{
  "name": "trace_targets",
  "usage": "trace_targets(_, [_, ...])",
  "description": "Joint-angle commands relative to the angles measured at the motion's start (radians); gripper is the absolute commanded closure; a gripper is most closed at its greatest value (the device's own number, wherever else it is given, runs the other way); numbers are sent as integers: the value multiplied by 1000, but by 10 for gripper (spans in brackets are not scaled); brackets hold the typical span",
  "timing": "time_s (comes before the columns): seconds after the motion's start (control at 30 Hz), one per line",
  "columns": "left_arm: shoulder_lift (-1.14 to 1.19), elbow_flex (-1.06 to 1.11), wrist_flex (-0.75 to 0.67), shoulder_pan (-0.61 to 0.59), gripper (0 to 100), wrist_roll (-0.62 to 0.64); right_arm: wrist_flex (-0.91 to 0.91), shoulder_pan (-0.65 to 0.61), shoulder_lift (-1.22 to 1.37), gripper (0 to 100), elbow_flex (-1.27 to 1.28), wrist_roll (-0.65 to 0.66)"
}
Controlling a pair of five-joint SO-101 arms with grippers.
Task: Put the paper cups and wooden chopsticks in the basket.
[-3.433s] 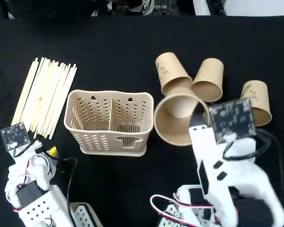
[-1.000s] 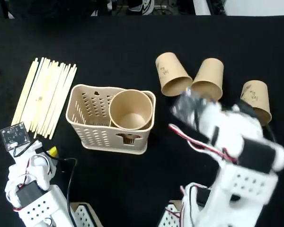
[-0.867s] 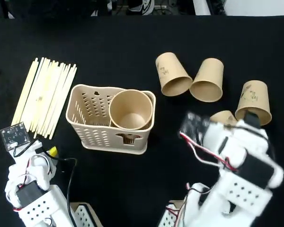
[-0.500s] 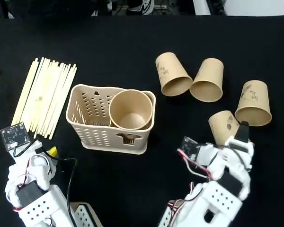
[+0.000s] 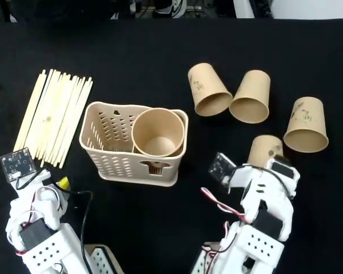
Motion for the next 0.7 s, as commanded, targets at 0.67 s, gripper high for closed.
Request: trace_targets(0.67, [-3, 18, 0, 10, 686, 3, 993, -41, -94, 986, -905, -614])
